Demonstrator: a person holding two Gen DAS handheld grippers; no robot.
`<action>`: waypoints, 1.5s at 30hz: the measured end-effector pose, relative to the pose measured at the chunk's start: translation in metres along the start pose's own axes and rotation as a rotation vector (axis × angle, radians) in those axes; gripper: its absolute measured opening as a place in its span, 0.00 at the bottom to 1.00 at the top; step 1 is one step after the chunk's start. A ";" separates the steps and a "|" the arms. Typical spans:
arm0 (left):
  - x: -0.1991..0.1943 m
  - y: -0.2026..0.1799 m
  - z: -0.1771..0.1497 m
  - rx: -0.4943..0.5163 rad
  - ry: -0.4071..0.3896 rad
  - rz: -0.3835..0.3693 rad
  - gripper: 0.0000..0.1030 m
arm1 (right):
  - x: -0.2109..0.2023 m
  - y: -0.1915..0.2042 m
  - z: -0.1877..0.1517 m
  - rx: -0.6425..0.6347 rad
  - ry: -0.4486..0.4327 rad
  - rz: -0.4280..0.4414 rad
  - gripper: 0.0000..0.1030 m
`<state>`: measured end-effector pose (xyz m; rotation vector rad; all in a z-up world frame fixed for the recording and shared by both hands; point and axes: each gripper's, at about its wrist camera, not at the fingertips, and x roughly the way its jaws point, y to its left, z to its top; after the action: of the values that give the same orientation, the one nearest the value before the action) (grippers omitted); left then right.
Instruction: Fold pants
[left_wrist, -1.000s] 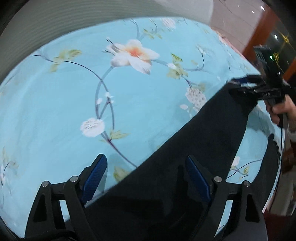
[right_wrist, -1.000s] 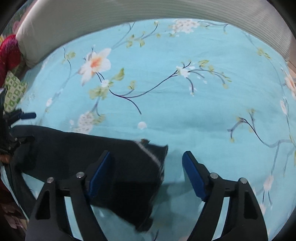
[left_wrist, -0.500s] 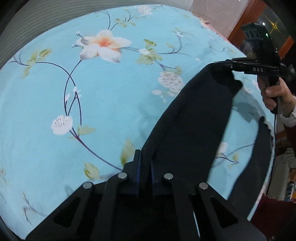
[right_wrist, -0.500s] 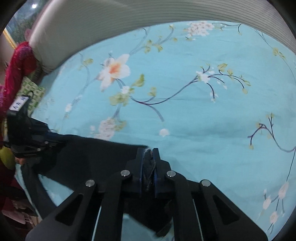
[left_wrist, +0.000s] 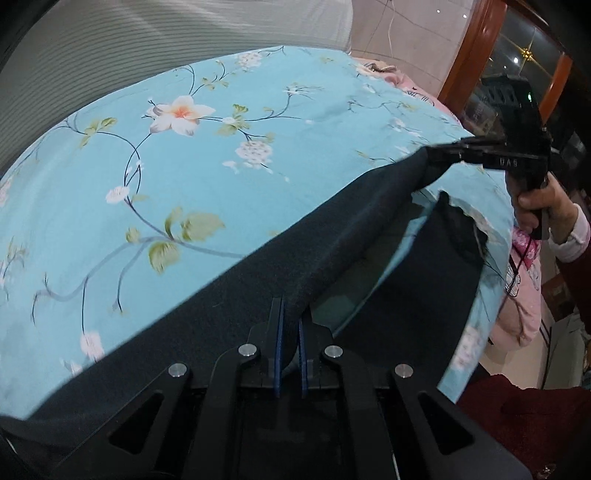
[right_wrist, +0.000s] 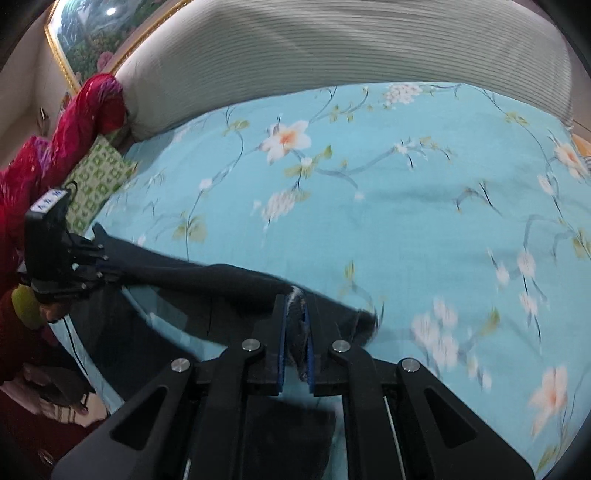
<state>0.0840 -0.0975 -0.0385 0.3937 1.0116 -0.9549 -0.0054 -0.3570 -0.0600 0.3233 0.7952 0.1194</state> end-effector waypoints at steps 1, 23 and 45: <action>-0.005 -0.003 -0.005 -0.005 -0.008 -0.001 0.04 | -0.004 0.002 -0.009 -0.015 0.000 -0.002 0.09; -0.001 -0.073 -0.100 -0.089 0.001 -0.044 0.07 | -0.023 0.025 -0.114 -0.064 0.118 -0.115 0.09; -0.088 0.037 -0.220 -0.730 -0.143 0.044 0.51 | -0.040 0.151 -0.098 -0.211 -0.031 0.038 0.53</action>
<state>-0.0203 0.1149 -0.0800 -0.2581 1.1365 -0.5106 -0.1013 -0.1998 -0.0474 0.1399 0.7390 0.2320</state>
